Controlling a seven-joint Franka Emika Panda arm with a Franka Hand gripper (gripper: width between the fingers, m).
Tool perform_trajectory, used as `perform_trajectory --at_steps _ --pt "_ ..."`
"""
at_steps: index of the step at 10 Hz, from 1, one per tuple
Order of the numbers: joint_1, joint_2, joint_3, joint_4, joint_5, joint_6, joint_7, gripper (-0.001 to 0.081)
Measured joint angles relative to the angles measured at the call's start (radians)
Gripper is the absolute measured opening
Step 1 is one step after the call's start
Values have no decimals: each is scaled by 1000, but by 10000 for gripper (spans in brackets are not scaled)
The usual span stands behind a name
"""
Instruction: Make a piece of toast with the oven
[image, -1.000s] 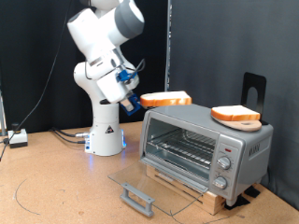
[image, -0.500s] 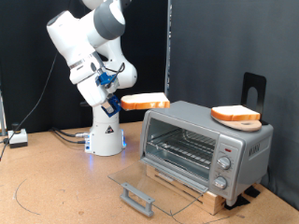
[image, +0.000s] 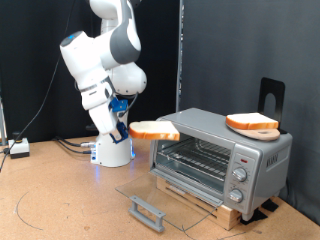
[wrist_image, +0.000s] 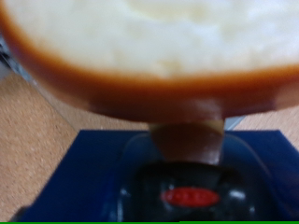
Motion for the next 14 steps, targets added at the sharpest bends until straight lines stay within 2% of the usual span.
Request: perform_trajectory --at_steps 3,6,11,14 --pt "9 91 23 -14 12 99 -40 396" --pt "60 130 48 -14 81 131 -74 396" --pt "126 135 170 -41 94 175 -11 396" --pt "190 135 257 -56 155 220 18 396"
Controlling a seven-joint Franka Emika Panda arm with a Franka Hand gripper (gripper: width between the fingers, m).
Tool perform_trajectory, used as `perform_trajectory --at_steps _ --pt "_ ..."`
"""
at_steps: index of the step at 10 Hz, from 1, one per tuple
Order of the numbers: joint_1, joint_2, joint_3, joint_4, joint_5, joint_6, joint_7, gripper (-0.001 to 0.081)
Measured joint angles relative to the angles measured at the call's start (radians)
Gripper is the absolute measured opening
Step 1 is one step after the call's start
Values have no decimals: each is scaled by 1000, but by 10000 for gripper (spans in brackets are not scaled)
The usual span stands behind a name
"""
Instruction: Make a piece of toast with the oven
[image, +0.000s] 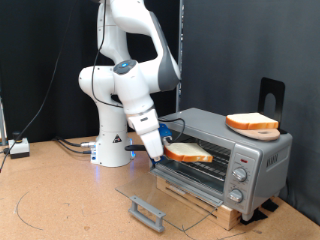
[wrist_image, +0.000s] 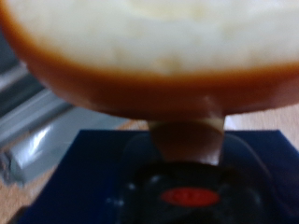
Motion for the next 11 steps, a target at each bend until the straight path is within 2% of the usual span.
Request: perform_trajectory --at_steps 3,4,6,8,11 --pt "60 0 89 -5 47 59 35 396" --pt "63 -1 108 -8 39 84 34 396" --pt "52 -1 152 -25 -38 140 58 396" --pt "10 -4 194 -42 -148 210 81 396" --pt "-22 -40 166 -43 -174 192 -15 396"
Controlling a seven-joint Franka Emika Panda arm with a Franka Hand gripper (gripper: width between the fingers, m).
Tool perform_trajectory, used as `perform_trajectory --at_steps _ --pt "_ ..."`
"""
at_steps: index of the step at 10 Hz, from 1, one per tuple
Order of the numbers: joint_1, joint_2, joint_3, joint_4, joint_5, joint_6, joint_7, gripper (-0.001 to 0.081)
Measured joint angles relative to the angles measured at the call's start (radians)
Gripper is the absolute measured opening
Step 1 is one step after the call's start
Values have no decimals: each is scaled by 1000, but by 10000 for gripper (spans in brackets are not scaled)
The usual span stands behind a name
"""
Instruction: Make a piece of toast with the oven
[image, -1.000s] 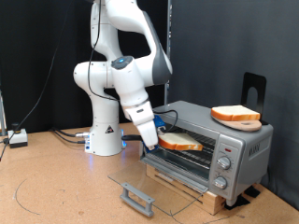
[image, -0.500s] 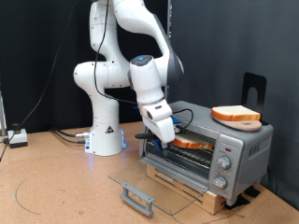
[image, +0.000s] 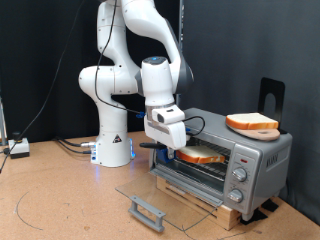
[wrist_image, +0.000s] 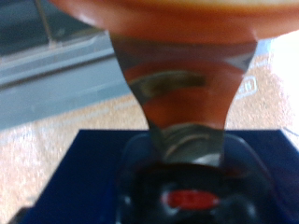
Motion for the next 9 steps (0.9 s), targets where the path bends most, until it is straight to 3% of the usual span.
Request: perform_trajectory --at_steps 3,6,9 --pt "-61 -45 -48 5 -61 -105 -75 396" --pt "-144 -56 -69 4 -136 -117 -98 396" --pt "-166 -57 -109 9 -134 -129 -131 396"
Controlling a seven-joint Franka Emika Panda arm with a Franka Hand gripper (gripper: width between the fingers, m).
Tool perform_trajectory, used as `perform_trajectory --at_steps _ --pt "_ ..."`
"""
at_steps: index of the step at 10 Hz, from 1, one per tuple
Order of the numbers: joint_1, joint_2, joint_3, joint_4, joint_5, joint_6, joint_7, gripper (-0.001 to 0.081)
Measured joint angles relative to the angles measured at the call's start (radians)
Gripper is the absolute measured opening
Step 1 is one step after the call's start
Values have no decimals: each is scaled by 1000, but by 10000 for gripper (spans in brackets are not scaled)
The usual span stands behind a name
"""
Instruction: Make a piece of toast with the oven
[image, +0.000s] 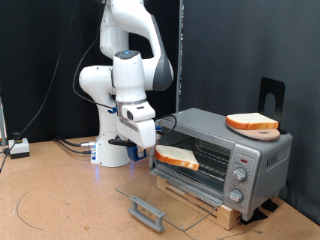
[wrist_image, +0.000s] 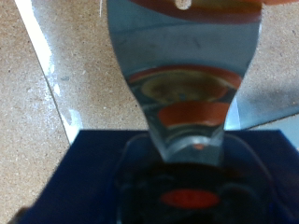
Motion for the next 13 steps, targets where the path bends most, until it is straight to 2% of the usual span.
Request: perform_trajectory --at_steps 2,4,10,11,13 --pt "8 -2 -2 10 25 -15 0 396" --pt "37 -11 10 11 65 -27 12 396" --pt "124 -28 152 -1 150 -34 194 396" --pt "140 -30 179 -3 160 -14 218 396" --pt "151 -31 213 -31 155 92 192 396"
